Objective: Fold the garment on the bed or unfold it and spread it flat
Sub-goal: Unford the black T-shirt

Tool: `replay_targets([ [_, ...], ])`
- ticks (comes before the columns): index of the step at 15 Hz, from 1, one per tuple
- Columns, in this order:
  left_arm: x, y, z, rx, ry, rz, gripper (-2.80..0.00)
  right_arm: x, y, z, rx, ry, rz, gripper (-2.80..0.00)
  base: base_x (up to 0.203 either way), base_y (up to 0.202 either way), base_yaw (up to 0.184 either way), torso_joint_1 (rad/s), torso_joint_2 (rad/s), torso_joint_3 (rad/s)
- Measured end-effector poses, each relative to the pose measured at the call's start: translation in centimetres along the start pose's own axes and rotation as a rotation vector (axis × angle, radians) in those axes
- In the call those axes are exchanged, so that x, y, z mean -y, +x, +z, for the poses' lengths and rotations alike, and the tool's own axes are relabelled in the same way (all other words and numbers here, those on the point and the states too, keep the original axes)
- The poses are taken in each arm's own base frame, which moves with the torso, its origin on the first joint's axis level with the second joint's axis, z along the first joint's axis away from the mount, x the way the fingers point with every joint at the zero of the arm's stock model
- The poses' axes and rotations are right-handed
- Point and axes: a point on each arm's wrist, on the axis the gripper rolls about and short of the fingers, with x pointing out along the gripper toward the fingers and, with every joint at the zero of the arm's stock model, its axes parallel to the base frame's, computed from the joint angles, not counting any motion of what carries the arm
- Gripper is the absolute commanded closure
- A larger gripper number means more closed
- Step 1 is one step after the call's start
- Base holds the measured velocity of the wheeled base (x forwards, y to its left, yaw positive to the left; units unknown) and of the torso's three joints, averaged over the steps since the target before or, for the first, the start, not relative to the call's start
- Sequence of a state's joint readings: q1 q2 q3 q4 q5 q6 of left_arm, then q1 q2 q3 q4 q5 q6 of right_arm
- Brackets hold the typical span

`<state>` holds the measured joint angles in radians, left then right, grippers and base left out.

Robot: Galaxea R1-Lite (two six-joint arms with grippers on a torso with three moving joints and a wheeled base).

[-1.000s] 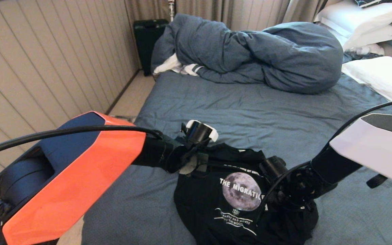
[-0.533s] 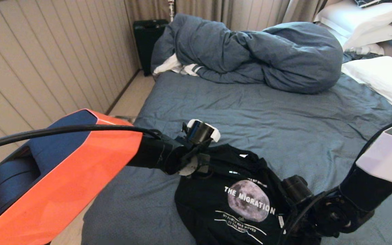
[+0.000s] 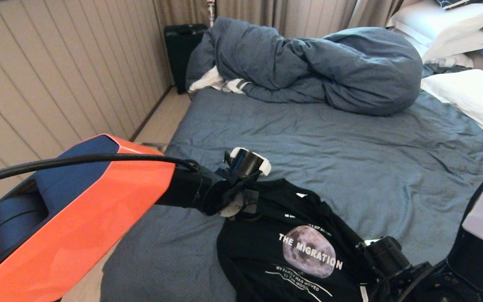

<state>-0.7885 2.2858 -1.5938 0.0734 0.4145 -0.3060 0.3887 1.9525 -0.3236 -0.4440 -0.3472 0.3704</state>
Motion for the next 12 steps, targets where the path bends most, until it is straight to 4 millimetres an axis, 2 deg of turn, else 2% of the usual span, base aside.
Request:
replay_targets([
  [3,-0.1,-0.8,0.5,0.015,-0.006,-0.006,0.0,0.1,-1.5,1.7,0.092,0.025,0.03,0.0,0.0,0.0,0.0,0.0,0.0,0.0],
  [8,-0.8,-2.2,2.0,0.06,-0.03,-0.012,0.0,-0.6,-5.4,8.1,0.238,0.065,0.079,0.0,0.0,0.0,0.0,0.0,0.0,0.0],
  [11,-2.1,-2.5,3.7,0.08,-0.065,-0.043,0.0,-1.3,-7.8,12.5,0.31,0.089,0.121,0.0,0.0,0.0,0.0,0.0,0.0,0.0],
  [12,-2.7,-2.7,4.5,0.077,-0.081,-0.082,0.0,-1.7,-8.1,13.7,0.321,0.093,0.132,0.0,0.0,0.0,0.0,0.0,0.0,0.0],
])
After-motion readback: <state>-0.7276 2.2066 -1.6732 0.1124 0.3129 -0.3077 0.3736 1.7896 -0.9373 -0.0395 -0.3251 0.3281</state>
